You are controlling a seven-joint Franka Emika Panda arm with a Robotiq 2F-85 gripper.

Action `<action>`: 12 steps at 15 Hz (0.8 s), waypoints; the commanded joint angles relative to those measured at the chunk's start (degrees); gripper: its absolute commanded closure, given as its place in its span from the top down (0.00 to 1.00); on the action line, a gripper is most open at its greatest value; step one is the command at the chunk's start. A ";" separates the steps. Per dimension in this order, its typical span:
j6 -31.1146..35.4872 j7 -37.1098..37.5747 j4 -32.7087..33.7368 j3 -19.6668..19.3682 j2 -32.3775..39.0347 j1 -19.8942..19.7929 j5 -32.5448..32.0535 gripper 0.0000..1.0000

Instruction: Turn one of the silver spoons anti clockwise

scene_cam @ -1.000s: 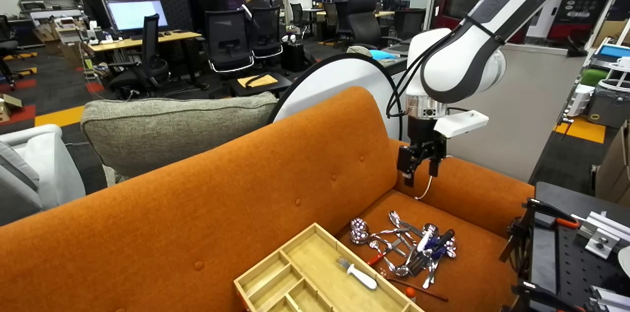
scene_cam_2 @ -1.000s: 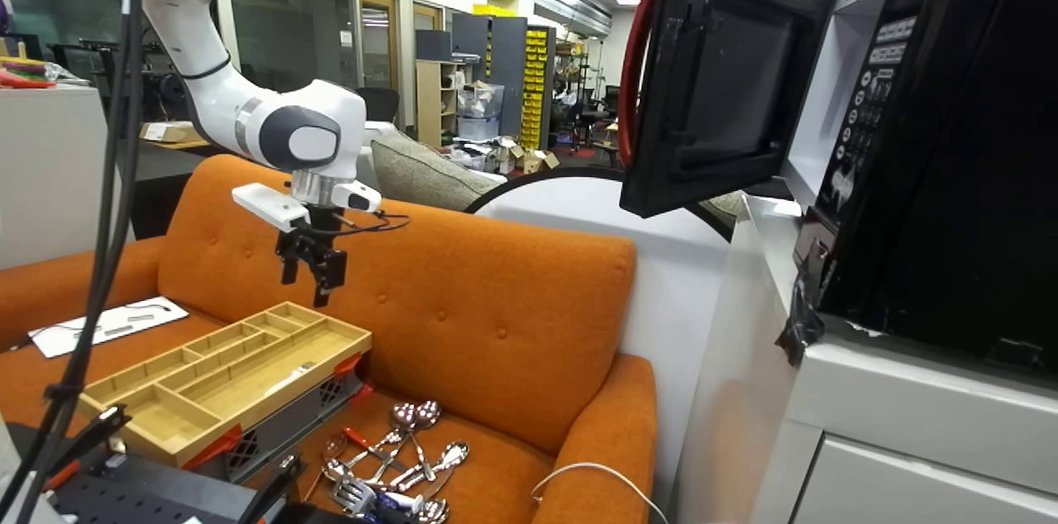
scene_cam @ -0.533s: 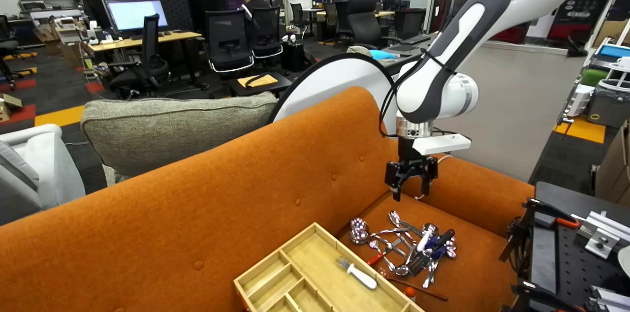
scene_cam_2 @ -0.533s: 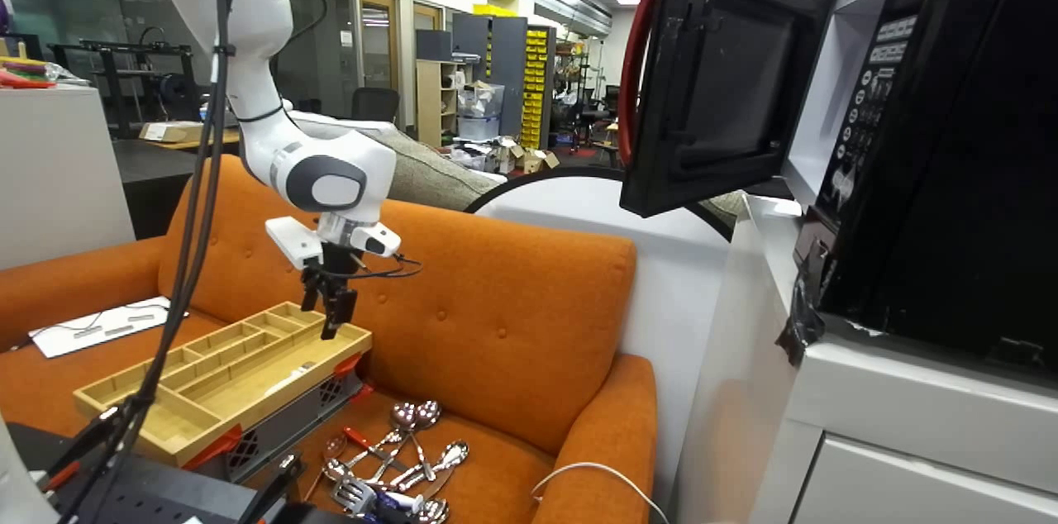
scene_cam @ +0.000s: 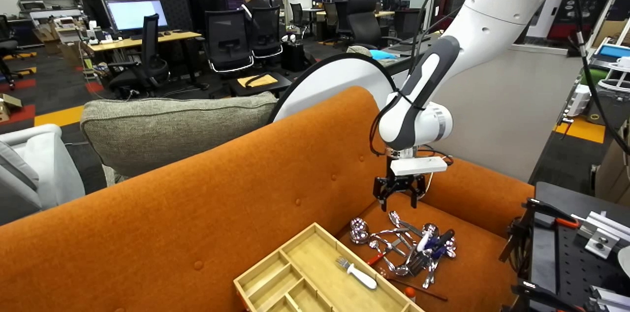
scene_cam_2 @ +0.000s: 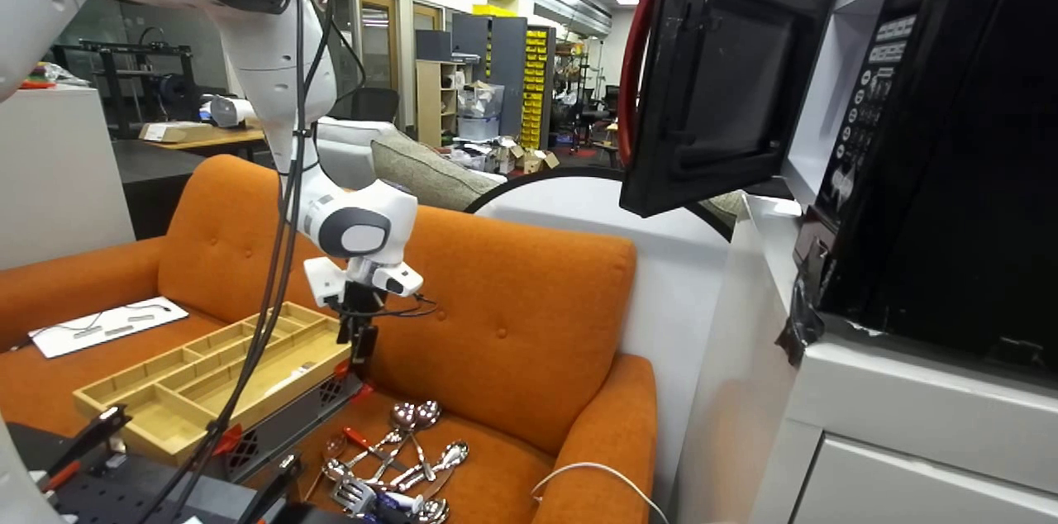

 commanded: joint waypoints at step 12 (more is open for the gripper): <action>0.70 7.44 5.74 -0.30 6.07 -1.36 3.39 1.00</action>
